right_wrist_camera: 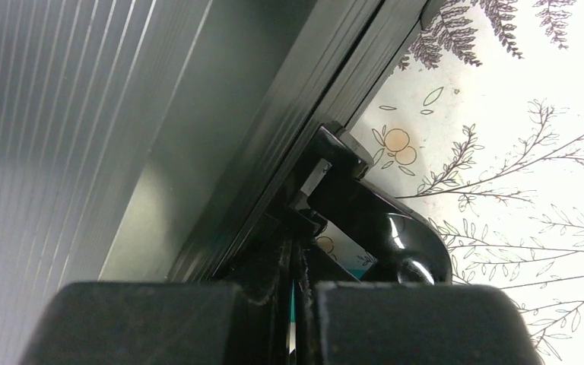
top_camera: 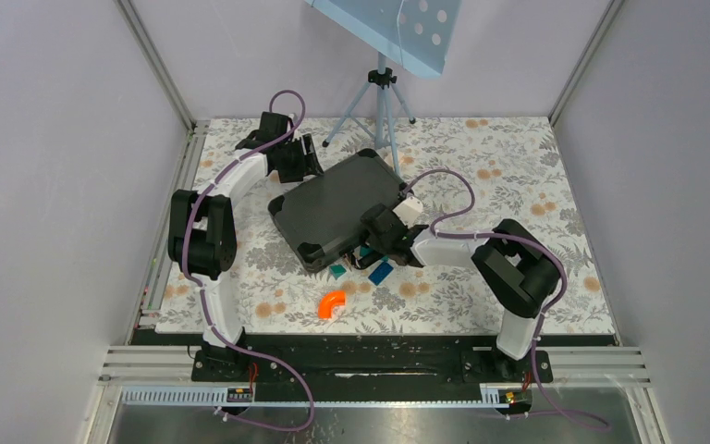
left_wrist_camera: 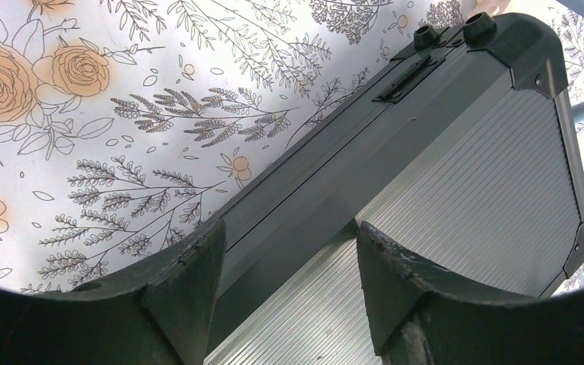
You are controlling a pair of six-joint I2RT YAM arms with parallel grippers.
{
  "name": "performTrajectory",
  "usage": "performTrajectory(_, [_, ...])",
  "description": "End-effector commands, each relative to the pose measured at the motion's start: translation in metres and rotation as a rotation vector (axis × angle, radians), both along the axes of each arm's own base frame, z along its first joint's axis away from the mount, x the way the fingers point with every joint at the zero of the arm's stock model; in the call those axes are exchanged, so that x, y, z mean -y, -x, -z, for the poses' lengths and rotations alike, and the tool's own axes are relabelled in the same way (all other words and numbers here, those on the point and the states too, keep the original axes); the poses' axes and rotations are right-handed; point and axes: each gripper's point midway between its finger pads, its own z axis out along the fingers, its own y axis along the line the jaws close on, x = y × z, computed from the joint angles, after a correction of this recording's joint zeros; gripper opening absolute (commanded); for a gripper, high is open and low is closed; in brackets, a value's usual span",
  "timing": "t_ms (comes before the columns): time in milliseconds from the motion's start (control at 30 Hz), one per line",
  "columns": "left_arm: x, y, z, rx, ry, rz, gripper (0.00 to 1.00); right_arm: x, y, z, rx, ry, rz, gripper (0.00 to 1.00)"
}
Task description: Pack up texas hold em set
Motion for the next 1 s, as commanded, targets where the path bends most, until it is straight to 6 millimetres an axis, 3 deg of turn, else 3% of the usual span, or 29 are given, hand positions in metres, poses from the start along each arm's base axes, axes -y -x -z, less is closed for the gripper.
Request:
performTrajectory(0, [0.008,-0.011,-0.010,0.050,-0.001,0.032,0.63,0.011,0.019,0.022,-0.005,0.035,-0.032,0.00])
performTrajectory(200, [0.004,-0.011,-0.015,0.062,-0.016,0.017,0.63,0.026,0.014,-0.040,0.188,0.002,-0.068,0.00])
performTrajectory(367, [0.000,-0.011,-0.029,0.095,-0.027,0.001,0.62,0.050,0.017,-0.088,0.314,0.025,-0.068,0.00])
performTrajectory(567, [-0.009,-0.007,-0.072,0.193,-0.036,-0.034,0.62,0.090,0.041,-0.114,0.361,0.074,-0.070,0.06])
performTrajectory(667, [-0.016,0.004,-0.106,0.270,-0.038,-0.059,0.63,0.117,0.062,-0.113,0.345,0.106,-0.065,0.24])
performTrajectory(833, [-0.032,0.047,-0.150,0.382,-0.011,-0.118,0.67,0.151,0.092,-0.121,0.367,0.096,-0.073,0.55])
performTrajectory(967, [-0.048,0.097,-0.160,0.444,-0.018,-0.147,0.73,0.170,0.109,-0.125,0.390,0.074,-0.072,0.78])
